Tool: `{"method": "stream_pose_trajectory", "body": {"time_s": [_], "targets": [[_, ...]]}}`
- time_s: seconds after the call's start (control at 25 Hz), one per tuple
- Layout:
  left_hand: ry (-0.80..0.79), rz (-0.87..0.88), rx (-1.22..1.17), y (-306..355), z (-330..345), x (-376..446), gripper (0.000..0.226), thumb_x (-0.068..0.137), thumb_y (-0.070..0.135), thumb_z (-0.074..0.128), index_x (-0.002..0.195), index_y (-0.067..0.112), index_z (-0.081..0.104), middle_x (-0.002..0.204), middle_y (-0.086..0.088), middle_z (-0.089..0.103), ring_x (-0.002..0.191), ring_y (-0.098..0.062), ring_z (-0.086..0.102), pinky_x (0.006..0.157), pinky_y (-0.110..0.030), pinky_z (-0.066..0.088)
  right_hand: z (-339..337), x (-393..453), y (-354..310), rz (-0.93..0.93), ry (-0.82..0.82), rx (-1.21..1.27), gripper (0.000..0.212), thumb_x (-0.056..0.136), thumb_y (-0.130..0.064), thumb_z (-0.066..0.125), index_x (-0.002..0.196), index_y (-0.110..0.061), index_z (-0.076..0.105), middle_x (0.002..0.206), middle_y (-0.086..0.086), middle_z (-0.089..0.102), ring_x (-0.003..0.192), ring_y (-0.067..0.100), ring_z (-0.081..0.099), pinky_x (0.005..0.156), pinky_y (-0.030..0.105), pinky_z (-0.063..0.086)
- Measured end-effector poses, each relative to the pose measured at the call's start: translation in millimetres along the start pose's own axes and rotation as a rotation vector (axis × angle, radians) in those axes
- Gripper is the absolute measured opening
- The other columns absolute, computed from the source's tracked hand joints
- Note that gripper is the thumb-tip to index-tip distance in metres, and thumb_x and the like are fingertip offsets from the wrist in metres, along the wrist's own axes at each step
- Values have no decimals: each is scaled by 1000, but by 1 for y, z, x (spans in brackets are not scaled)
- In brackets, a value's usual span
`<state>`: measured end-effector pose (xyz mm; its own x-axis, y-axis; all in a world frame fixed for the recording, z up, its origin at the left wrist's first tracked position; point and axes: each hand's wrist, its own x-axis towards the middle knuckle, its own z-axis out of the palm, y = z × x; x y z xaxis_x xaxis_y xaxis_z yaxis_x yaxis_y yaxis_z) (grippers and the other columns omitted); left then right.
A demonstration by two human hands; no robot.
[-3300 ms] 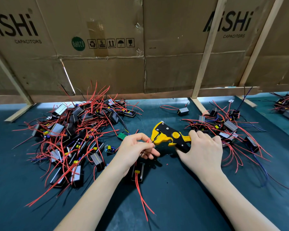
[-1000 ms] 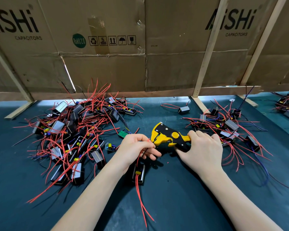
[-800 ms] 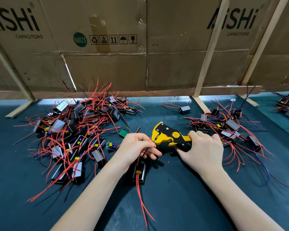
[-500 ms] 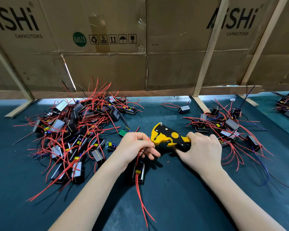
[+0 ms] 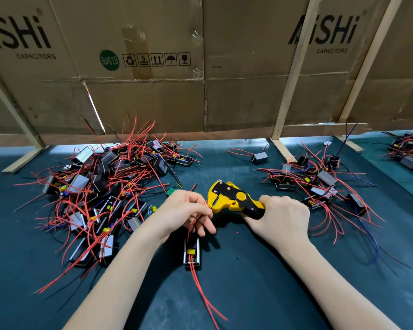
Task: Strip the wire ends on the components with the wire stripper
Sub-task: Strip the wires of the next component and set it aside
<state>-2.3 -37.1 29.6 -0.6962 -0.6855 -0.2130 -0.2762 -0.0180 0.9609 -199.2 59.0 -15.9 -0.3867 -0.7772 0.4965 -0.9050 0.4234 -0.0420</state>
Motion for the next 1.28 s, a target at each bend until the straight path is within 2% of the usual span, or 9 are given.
{"method": "stream_pose_trajectory", "body": {"time_s": [0.28, 0.4, 0.56, 0.72, 0.8, 1.0, 1.12, 1.2, 1.28], "targets": [[-48, 20, 43, 3, -5, -5, 21, 84, -2, 56, 66, 9, 51, 69, -26, 70, 41, -21, 58, 45, -21, 47, 1, 2, 1, 140, -110, -11, 55, 71, -79, 50, 69, -24, 55, 74, -3, 63, 80, 24, 65, 58, 29, 30], [-52, 38, 68, 4, -6, -6, 12, 78, 9, 62, 68, 7, 56, 62, -21, 68, 34, -17, 47, 40, -18, 37, 2, 3, 11, 155, -61, 26, 55, 70, -79, 53, 67, -24, 51, 71, -4, 62, 77, 25, 64, 60, 30, 30], [1, 67, 139, -1, -4, -3, 21, 94, 18, 60, 74, 10, 63, 49, -10, 61, 30, -10, 26, 35, -17, 20, 6, 3, 10, 110, -18, 72, 53, 71, -74, 58, 68, -23, 47, 72, -5, 61, 73, 26, 62, 66, 34, 28], [104, 100, 210, -4, -1, -1, 16, 90, 14, 64, 75, 10, 71, 37, 0, 41, 33, -10, 28, 41, -17, 25, 7, 3, 14, 106, -57, 47, 53, 72, -77, 55, 71, -24, 51, 75, -5, 63, 78, 23, 63, 71, 34, 33], [152, 97, 245, -5, 0, 1, 19, 88, 14, 66, 70, 13, 72, 38, 1, 33, 33, -12, 24, 41, -19, 21, 8, 3, 14, 109, -74, 43, 53, 72, -77, 54, 73, -24, 52, 77, -6, 63, 80, 22, 63, 72, 34, 33], [211, 88, 312, -10, -2, 2, 14, 85, 20, 71, 73, 16, 75, 39, 4, 26, 37, -14, 15, 41, -20, 13, 6, 3, 12, 95, -89, 41, 51, 72, -76, 53, 73, -25, 49, 75, -6, 61, 79, 22, 63, 70, 34, 28], [246, 138, 402, -10, -7, 1, 7, 85, 26, 74, 83, 20, 72, 36, 6, 44, 32, -10, 34, 44, -19, 30, 7, 2, 12, 76, -84, 34, 51, 73, -76, 52, 71, -25, 45, 74, -6, 60, 79, 22, 63, 68, 34, 26], [148, 99, 416, -6, -16, -3, 17, 83, 32, 76, 95, 21, 70, 51, 1, 66, 43, -8, 55, 55, -20, 44, 8, 3, 12, 76, -91, 24, 52, 73, -77, 52, 72, -26, 45, 75, -7, 60, 80, 21, 63, 68, 34, 25], [41, 79, 553, 0, -25, -8, 13, 83, 31, 77, 89, 20, 75, 69, 0, 74, 62, -7, 64, 69, -24, 51, 7, 3, 12, 79, -112, 22, 51, 73, -77, 51, 74, -26, 46, 76, -7, 59, 81, 20, 63, 69, 34, 26]]}}
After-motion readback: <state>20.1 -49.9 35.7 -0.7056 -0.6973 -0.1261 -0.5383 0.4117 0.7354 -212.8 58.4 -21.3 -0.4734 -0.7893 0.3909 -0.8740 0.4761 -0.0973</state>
